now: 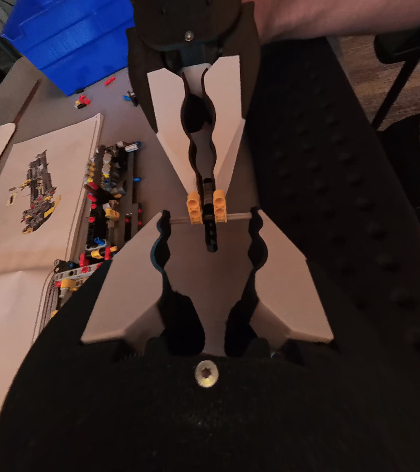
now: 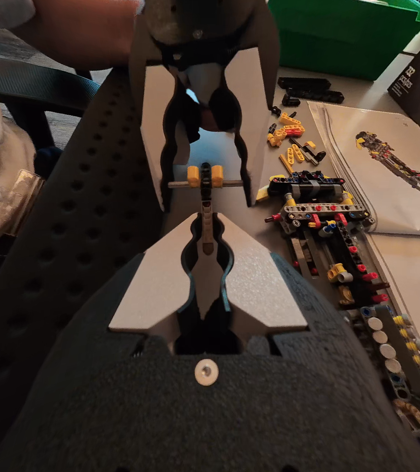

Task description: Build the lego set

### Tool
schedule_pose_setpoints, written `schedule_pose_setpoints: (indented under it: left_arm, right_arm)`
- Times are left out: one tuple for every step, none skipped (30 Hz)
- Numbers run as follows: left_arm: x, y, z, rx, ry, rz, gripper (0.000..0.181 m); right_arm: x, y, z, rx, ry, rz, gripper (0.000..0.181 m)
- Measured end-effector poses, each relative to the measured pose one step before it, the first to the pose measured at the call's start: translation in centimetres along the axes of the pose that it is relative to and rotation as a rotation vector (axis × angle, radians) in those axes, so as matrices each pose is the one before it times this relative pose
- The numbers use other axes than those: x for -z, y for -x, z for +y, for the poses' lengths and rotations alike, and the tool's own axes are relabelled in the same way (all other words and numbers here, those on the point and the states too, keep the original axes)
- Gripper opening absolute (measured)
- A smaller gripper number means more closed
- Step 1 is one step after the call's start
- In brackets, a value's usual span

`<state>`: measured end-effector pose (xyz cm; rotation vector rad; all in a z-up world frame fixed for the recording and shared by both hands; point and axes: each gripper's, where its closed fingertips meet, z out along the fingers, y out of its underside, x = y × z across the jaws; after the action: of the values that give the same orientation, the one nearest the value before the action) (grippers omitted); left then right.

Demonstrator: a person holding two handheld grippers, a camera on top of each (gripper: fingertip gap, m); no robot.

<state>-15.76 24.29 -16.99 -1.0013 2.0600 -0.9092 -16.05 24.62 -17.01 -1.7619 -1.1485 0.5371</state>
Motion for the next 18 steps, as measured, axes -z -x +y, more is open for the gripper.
schedule_pose_setpoints:
  left_arm:
    - [-0.119,0.214,0.078,0.0029,0.0068,-0.0230,0.060]
    - [-0.090,0.072,0.049,-0.0049,0.0042,-0.0165,0.060]
    - [-0.027,-0.015,-0.016,-0.0077,-0.0005,-0.0111,0.060]
    - [-0.029,0.021,0.053,-0.0044,0.0045,-0.0078,0.060]
    - [-0.034,-0.070,0.062,0.0011,0.0045,0.0007,0.060]
    - [-0.027,-0.117,0.045,-0.0009,0.0009,0.0048,0.060]
    - [-0.030,-0.077,0.052,-0.0022,-0.0016,0.0039,0.060]
    - [-0.036,-0.134,0.064,-0.0005,-0.0013,0.0096,0.060]
    - [-0.023,-0.141,0.071,-0.0028,-0.0002,0.0115,0.060]
    - [0.003,-0.046,0.017,-0.0035,-0.0015,0.0058,0.060]
    - [0.023,-0.074,-0.042,-0.0024,-0.0036,0.0067,0.060]
    - [0.010,0.064,-0.057,0.0000,-0.0032,-0.0014,0.060]
    - [-0.007,0.140,-0.044,0.0025,-0.0012,-0.0066,0.060]
    - [-0.023,0.074,-0.028,0.0001,-0.0003,-0.0047,0.060]
    - [-0.007,0.128,-0.015,-0.0051,0.0004,-0.0090,0.060]
    - [-0.016,0.139,-0.014,-0.0053,-0.0001,-0.0099,0.060]
    - [-0.001,0.141,0.009,-0.0020,0.0006,-0.0082,0.060]
    - [0.001,0.097,-0.004,0.0010,-0.0012,-0.0039,0.060]
  right_arm:
    - [0.025,-0.144,0.134,-0.0082,0.0082,0.0074,0.008]
    - [0.016,-0.021,0.072,-0.0053,0.0024,0.0022,0.008]
    - [-0.008,0.028,0.042,-0.0015,-0.0018,0.0010,0.008]
    - [-0.016,-0.017,0.047,-0.0012,0.0005,0.0054,0.008]
    - [-0.016,0.085,0.062,0.0023,0.0037,-0.0007,0.008]
    - [-0.016,0.070,0.051,0.0026,0.0023,-0.0011,0.008]
    - [-0.016,0.073,0.049,0.0015,0.0020,-0.0018,0.008]
    - [-0.030,0.121,0.076,0.0022,0.0020,-0.0053,0.008]
    - [-0.044,0.083,0.041,0.0019,0.0005,-0.0022,0.008]
    - [-0.012,0.053,-0.005,0.0028,-0.0012,-0.0002,0.008]
    - [0.022,0.042,-0.043,0.0014,-0.0027,-0.0011,0.008]
    - [0.056,-0.090,-0.055,-0.0007,-0.0031,0.0056,0.008]
    - [0.057,-0.125,-0.023,-0.0021,-0.0017,0.0057,0.008]
    - [0.032,-0.068,-0.014,-0.0032,-0.0003,0.0036,0.008]
    - [0.027,-0.127,-0.026,-0.0039,-0.0033,0.0088,0.008]
    - [0.023,-0.141,-0.026,-0.0050,-0.0055,0.0095,0.008]
    - [-0.009,-0.143,-0.036,-0.0067,-0.0049,0.0097,0.008]
    - [-0.007,-0.082,-0.008,-0.0073,-0.0020,0.0073,0.008]
